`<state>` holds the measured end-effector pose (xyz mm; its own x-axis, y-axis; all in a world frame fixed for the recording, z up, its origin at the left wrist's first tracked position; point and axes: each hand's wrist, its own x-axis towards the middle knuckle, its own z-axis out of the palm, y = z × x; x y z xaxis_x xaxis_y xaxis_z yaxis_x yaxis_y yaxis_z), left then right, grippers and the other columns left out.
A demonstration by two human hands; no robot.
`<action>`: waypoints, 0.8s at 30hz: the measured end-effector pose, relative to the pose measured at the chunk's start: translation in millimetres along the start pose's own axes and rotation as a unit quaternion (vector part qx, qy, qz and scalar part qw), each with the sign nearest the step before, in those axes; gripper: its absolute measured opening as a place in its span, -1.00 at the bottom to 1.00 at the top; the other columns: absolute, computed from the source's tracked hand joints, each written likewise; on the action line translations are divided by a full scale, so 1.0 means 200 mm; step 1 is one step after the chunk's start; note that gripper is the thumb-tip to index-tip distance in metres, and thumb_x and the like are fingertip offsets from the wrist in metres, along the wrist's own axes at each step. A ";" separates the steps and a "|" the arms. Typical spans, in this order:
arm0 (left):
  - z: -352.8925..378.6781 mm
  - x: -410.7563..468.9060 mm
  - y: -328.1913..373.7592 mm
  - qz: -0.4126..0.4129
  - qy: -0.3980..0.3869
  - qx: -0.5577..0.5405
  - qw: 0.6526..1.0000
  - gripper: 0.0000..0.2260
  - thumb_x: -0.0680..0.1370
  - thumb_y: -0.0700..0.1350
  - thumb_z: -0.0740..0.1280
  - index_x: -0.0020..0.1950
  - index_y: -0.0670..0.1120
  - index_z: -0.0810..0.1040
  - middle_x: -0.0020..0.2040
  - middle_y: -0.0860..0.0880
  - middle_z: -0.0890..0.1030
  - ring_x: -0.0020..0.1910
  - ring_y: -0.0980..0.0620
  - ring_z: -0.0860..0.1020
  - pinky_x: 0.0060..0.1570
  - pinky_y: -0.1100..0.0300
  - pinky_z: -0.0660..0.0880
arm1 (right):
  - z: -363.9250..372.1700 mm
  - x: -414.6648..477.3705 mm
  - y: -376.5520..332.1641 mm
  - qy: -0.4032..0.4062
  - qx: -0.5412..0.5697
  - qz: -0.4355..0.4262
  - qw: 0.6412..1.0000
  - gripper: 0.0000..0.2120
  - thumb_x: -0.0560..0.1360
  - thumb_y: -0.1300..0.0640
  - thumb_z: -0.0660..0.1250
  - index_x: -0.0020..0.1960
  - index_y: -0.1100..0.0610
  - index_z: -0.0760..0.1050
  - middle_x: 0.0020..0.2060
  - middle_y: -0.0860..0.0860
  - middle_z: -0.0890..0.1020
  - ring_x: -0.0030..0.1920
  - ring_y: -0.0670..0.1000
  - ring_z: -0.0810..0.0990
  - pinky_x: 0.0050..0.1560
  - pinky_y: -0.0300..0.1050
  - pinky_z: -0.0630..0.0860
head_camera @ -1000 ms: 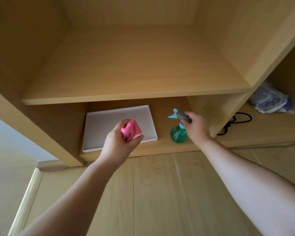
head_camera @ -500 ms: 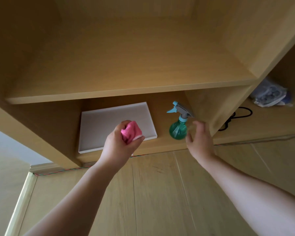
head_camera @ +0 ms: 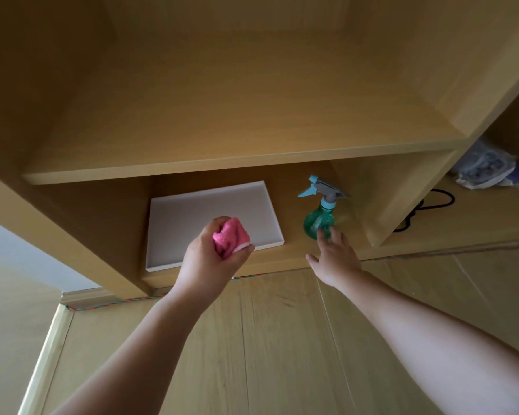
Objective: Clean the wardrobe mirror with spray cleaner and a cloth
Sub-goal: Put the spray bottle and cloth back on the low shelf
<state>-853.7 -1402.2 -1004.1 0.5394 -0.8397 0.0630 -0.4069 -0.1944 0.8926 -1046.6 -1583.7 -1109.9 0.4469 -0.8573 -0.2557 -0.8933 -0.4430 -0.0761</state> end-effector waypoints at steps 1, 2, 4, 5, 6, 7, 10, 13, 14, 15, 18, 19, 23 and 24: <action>0.00 0.00 0.00 0.001 0.001 -0.001 1.000 -0.66 0.39 0.02 0.50 0.04 0.32 0.46 -0.15 0.16 0.61 -0.17 0.30 0.57 -0.32 0.52 0.43 | 0.00 0.02 0.00 -0.009 -0.003 0.004 1.000 -0.25 0.57 -0.25 0.09 0.58 0.08 -0.10 0.55 0.12 -0.05 0.50 0.19 0.08 0.42 0.08 0.26; -0.01 -0.01 0.00 0.003 0.003 -0.001 1.000 -0.66 0.39 0.01 0.50 0.01 0.36 0.45 -0.17 0.18 0.61 -0.18 0.29 0.57 -0.32 0.50 0.45 | -0.01 0.05 0.00 -0.016 -0.007 0.005 1.000 -0.24 0.57 -0.26 0.09 0.58 0.08 -0.13 0.55 0.12 -0.07 0.50 0.21 0.08 0.41 0.10 0.25; 0.00 -0.02 0.00 0.004 0.000 -0.001 1.000 -0.64 0.39 0.01 0.51 -0.05 0.41 0.44 -0.18 0.20 0.61 -0.20 0.26 0.58 -0.31 0.42 0.50 | -0.04 0.11 0.00 -0.032 -0.006 0.012 0.999 -0.23 0.57 -0.27 0.07 0.58 0.06 -0.18 0.56 0.11 -0.12 0.51 0.24 0.04 0.43 0.15 0.20; 0.00 -0.02 0.01 0.002 -0.001 -0.002 1.000 -0.65 0.39 0.01 0.51 -0.04 0.39 0.44 -0.18 0.17 0.62 -0.21 0.24 0.59 -0.29 0.38 0.53 | -0.06 0.14 -0.01 -0.040 0.004 0.018 0.999 -0.23 0.57 -0.27 0.07 0.58 0.05 -0.20 0.56 0.10 -0.14 0.52 0.26 0.01 0.44 0.17 0.18; 0.00 -0.02 0.01 -0.001 -0.001 -0.003 1.000 -0.65 0.39 0.01 0.51 -0.04 0.37 0.44 -0.17 0.15 0.62 -0.21 0.22 0.60 -0.27 0.34 0.54 | -0.08 0.16 -0.01 -0.048 0.016 0.024 0.998 -0.23 0.58 -0.26 0.08 0.58 0.04 -0.21 0.57 0.10 -0.16 0.52 0.27 -0.02 0.44 0.18 0.16; -0.01 -0.03 0.01 -0.002 -0.001 -0.004 1.000 -0.66 0.39 0.01 0.51 -0.03 0.35 0.44 -0.16 0.14 0.62 -0.21 0.21 0.60 -0.25 0.30 0.56 | -0.10 0.17 -0.02 -0.055 0.026 0.030 0.998 -0.23 0.58 -0.25 0.10 0.58 0.04 -0.20 0.57 0.10 -0.16 0.53 0.27 -0.03 0.44 0.18 0.16; -0.03 -0.03 0.03 0.003 0.003 -0.003 1.000 -0.67 0.39 0.00 0.51 -0.03 0.33 0.45 -0.16 0.13 0.62 -0.20 0.22 0.59 -0.26 0.34 0.55 | -0.13 0.13 -0.06 -0.039 0.024 0.034 0.998 -0.29 0.56 -0.15 0.21 0.57 0.06 -0.02 0.56 0.15 -0.01 0.50 0.27 0.07 0.40 0.15 0.27; -0.05 -0.04 0.05 0.004 0.010 -0.005 1.000 -0.65 0.38 0.00 0.52 -0.01 0.32 0.45 -0.14 0.15 0.61 -0.17 0.28 0.57 -0.27 0.46 0.48 | -0.17 0.03 -0.14 0.019 0.068 -0.031 0.997 -0.50 0.56 0.01 0.26 0.46 0.09 0.29 0.44 0.13 0.32 0.37 0.15 0.36 0.25 0.01 0.42; -0.06 -0.05 0.05 -0.001 0.011 -0.008 1.000 -0.64 0.37 0.01 0.53 0.02 0.29 0.45 -0.14 0.14 0.61 -0.18 0.28 0.57 -0.28 0.46 0.48 | -0.20 -0.01 -0.17 0.020 0.110 -0.075 0.991 -0.55 0.57 0.05 0.25 0.43 0.10 0.35 0.39 0.10 0.41 0.32 0.09 0.43 0.21 -0.06 0.44; -0.06 -0.05 0.05 -0.008 0.012 -0.014 1.000 -0.62 0.36 0.02 0.54 0.07 0.25 0.46 -0.14 0.13 0.62 -0.19 0.27 0.59 -0.30 0.45 0.48 | -0.24 -0.05 -0.21 0.014 0.164 -0.123 0.979 -0.60 0.58 0.09 0.25 0.40 0.09 0.40 0.33 0.06 0.49 0.26 0.02 0.49 0.15 -0.14 0.46; -0.09 -0.06 0.08 -0.024 0.003 -0.046 0.999 -0.60 0.37 0.04 0.53 0.13 0.08 0.47 -0.25 0.05 0.67 -0.31 0.18 0.63 -0.40 0.41 0.48 | -0.38 -0.20 -0.35 0.003 0.341 -0.241 0.909 -0.68 0.55 0.14 0.30 0.31 0.05 0.50 0.09 -0.04 0.62 0.01 -0.08 0.59 -0.03 -0.19 0.52; -0.10 -0.06 0.09 -0.019 -0.006 -0.051 0.998 -0.65 0.41 0.04 0.50 0.11 0.03 0.47 -0.29 0.05 0.67 -0.36 0.15 0.64 -0.42 0.39 0.48 | -0.43 -0.26 -0.39 0.006 0.386 -0.271 0.882 -0.67 0.53 0.12 0.32 0.29 0.01 0.51 0.03 -0.08 0.62 -0.04 -0.07 0.60 -0.06 -0.15 0.56; -0.14 -0.09 0.14 0.002 -0.026 -0.055 0.998 -0.66 0.45 0.15 0.35 0.05 -0.08 0.49 -0.33 0.09 0.64 -0.39 0.12 0.62 -0.39 0.28 0.55 | -0.54 -0.45 -0.50 0.020 0.461 -0.350 0.815 -0.61 0.42 -0.02 0.41 0.21 -0.09 0.40 0.01 -0.10 0.53 -0.15 -0.02 0.63 -0.16 -0.05 0.62; -0.15 -0.10 0.14 -0.005 -0.034 -0.059 0.998 -0.58 0.43 0.19 0.33 0.09 -0.12 0.48 -0.31 0.05 0.63 -0.38 0.05 0.64 -0.39 0.15 0.59 | -0.56 -0.47 -0.52 0.029 0.453 -0.363 0.814 -0.58 0.41 -0.01 0.44 0.21 -0.06 0.38 0.05 -0.09 0.51 -0.15 -0.01 0.64 -0.16 -0.01 0.62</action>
<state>-853.5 -1376.2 -966.4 0.4905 -0.8711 0.0264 -0.3088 -0.1454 0.9400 -991.2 -1486.4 -971.0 0.8508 -0.4783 0.2176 -0.0500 -0.4859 -0.8726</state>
